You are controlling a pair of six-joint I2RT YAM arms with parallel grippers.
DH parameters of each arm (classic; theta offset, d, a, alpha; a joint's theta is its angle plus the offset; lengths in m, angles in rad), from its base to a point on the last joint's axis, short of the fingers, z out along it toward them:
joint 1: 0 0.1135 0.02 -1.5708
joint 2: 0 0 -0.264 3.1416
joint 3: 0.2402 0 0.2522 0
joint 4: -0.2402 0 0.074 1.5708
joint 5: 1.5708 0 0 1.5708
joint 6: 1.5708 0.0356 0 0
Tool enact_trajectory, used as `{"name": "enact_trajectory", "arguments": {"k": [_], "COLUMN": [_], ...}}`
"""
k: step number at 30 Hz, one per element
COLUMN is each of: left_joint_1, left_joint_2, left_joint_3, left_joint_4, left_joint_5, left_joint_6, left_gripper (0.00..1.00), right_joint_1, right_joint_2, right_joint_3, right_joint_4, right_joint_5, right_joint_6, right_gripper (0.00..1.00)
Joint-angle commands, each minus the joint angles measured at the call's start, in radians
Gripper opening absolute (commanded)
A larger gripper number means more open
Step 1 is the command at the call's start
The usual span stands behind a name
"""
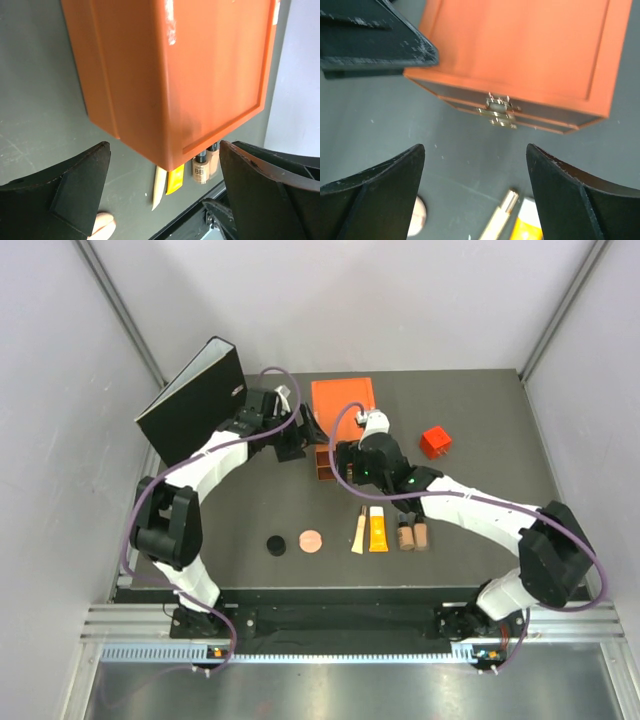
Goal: Organize the makeup
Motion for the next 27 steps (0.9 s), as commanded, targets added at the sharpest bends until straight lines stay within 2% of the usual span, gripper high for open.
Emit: {"name": "enact_trajectory", "arguments": {"k": [1,8,15,27], "left_joint_1": [0.004,0.005,0.004,0.004], "left_joint_2": [0.019,0.039,0.051,0.034], "left_joint_3": [0.046,0.055,0.066,0.058], "left_joint_4": [0.082,0.092,0.100,0.089], "left_joint_5": [0.017,0.007,0.025,0.020], "left_joint_6": [-0.030,-0.038,-0.035,-0.019], "left_gripper": [0.93,0.91,0.91,0.91], "right_joint_1": [0.026,0.032,0.045,0.046], "right_joint_2": [0.055,0.110,0.107,0.153], "right_joint_3": [0.091,0.116,0.089,0.102], "right_joint_4": [0.080,0.080,0.089,0.123], "right_joint_5": [0.090,0.138,0.262,0.256], "right_joint_6": [-0.004,-0.016,-0.016,-0.010], "right_gripper": [0.82,0.81,0.78,0.72]}}
